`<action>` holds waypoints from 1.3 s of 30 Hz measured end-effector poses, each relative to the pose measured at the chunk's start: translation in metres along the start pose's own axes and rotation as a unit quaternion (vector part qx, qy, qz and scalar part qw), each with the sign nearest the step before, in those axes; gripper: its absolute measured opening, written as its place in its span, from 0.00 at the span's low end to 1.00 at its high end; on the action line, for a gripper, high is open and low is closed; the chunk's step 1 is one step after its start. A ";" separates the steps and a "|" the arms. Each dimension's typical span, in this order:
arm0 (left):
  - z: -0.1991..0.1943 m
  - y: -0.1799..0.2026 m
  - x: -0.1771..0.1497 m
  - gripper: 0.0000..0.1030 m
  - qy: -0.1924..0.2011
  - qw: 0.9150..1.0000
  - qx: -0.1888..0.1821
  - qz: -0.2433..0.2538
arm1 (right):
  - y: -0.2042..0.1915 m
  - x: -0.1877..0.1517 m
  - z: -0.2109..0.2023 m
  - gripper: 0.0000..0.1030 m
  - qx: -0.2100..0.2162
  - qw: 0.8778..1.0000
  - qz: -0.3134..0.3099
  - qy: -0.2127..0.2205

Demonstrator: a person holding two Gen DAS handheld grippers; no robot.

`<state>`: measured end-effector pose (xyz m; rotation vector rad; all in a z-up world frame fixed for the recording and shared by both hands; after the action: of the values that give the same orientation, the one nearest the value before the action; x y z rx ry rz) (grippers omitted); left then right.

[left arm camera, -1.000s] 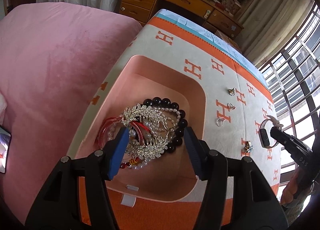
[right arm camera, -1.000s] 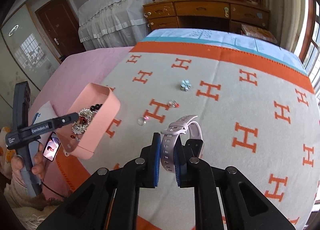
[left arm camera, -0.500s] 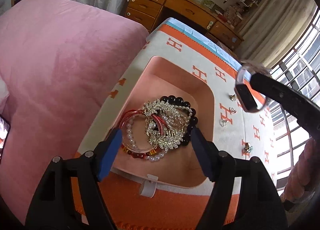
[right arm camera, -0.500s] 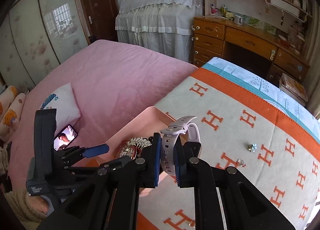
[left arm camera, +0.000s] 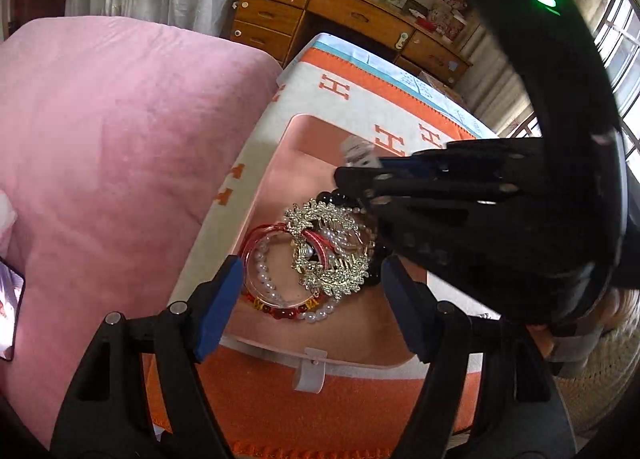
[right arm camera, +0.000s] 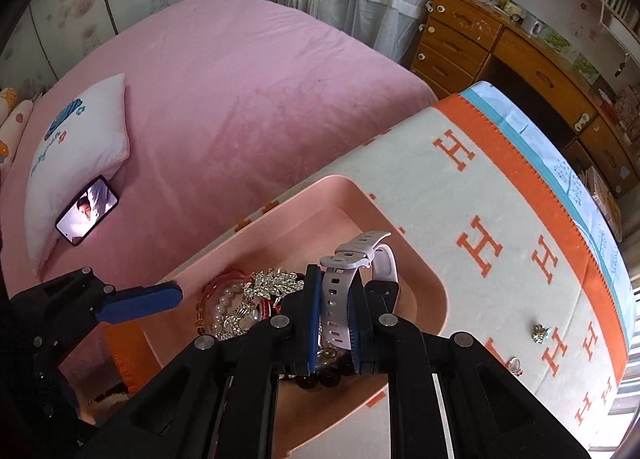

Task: Organize jewelry
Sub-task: 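Carry the white watch into the pink box and open the right tool, then move both tools from the box to the pearl safety pin and pearl ring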

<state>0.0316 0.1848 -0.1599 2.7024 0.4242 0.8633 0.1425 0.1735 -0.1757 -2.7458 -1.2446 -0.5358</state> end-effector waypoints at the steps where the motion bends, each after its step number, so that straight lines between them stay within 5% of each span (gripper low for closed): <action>1: 0.001 0.000 0.000 0.67 -0.001 1.000 -0.001 -0.002 | -0.001 0.003 0.006 0.12 0.013 1.000 0.001 -0.007; 3: 0.000 -0.001 0.001 0.67 -0.001 1.000 -0.004 -0.005 | 0.000 0.004 0.016 0.15 0.043 0.999 0.011 -0.017; 7: 0.000 -0.003 0.002 0.67 -0.001 1.000 -0.010 -0.008 | 0.000 0.012 0.019 0.45 0.063 0.998 0.029 -0.002; 13: -0.002 -0.003 0.000 0.67 -0.001 1.000 -0.011 -0.007 | 0.004 0.005 0.004 0.45 0.072 0.996 0.050 0.013; 26: 0.007 0.010 -0.006 0.67 -0.017 1.000 -0.002 0.015 | 0.051 -0.064 -0.081 0.45 0.098 0.978 0.153 0.100; 39: -0.011 0.056 -0.009 0.67 0.020 0.998 0.008 0.055 | 0.133 -0.205 -0.146 0.45 0.114 0.931 0.304 0.168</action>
<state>0.0288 0.1322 -0.1372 2.7496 0.2940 0.9485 0.0758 -0.0930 -0.1006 -2.5009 -0.3219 -0.6910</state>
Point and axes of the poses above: each gripper's, at about its wrist camera, not at the fingertips, and z roughly the way its jaws point, y to its right, x to its top, the point moved 3 cm from there along z, roughly the way its jaws point, and after that the axes turned 1 degree about x, right-handed, at the moved point
